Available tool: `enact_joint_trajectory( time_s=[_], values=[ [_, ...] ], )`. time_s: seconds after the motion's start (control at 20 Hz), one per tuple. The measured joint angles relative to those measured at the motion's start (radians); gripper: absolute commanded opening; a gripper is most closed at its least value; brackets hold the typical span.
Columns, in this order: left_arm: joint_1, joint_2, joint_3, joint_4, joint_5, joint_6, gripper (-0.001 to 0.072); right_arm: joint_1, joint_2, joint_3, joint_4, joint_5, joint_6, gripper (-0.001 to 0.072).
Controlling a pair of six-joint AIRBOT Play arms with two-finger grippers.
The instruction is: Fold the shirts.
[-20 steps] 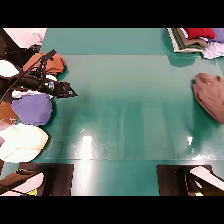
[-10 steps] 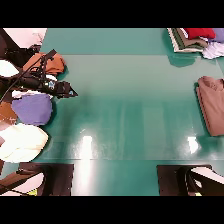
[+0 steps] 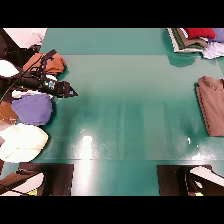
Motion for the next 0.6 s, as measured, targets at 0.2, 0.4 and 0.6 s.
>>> enact_joint_trajectory(
  time_s=[0.2, 0.4, 0.6],
  values=[
    [0.000, 0.000, 0.000, 0.000, -0.003, 0.000, 0.0028, 0.256, 0.023, -0.006, 0.060, 0.004, 0.008, 0.0012],
    [0.000, 0.000, 0.000, -0.001, -0.006, 0.000, 0.0028, 0.476, 0.037, -0.008, 0.076, 0.010, -0.001, 0.0012],
    [0.000, 0.000, 0.000, -0.001, -0.006, 0.000, 0.0028, 0.595, 0.041, -0.008, 0.083, 0.013, -0.006, 0.0012]
  ],
)
